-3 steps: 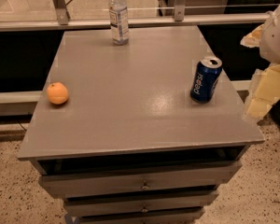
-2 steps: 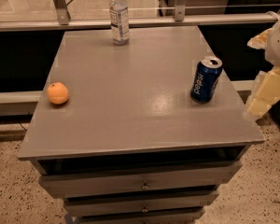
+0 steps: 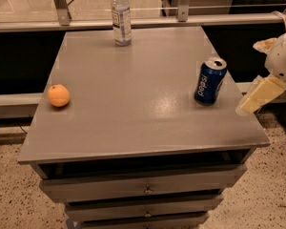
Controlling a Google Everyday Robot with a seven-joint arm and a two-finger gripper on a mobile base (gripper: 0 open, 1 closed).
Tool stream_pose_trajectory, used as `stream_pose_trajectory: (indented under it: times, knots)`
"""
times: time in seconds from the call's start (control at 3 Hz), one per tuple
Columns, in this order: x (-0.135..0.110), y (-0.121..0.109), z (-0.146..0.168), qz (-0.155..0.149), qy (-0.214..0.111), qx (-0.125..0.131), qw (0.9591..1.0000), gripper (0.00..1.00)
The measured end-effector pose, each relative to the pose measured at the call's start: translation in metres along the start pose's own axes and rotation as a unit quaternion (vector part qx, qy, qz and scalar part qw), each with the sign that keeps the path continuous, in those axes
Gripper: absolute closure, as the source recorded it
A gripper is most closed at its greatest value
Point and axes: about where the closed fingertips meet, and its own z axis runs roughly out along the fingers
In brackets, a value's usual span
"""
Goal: Move pepsi can near blue plastic bottle
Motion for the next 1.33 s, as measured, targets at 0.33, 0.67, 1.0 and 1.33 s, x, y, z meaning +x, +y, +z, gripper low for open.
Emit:
stream_pose_trajectory:
  times: [0.33, 0.67, 1.0, 1.33]
  knots:
    - [0.003, -0.015, 0.022, 0.019, -0.052, 0.021, 0.9983, 0.00]
    - [-0.008, -0.029, 0.049, 0.059, -0.139, 0.015, 0.9884, 0.00]
    - [-0.021, -0.033, 0.061, 0.087, -0.196, 0.000, 0.9768, 0.00]
    - [-0.038, -0.029, 0.075, 0.116, -0.241, -0.033, 0.9630, 0.16]
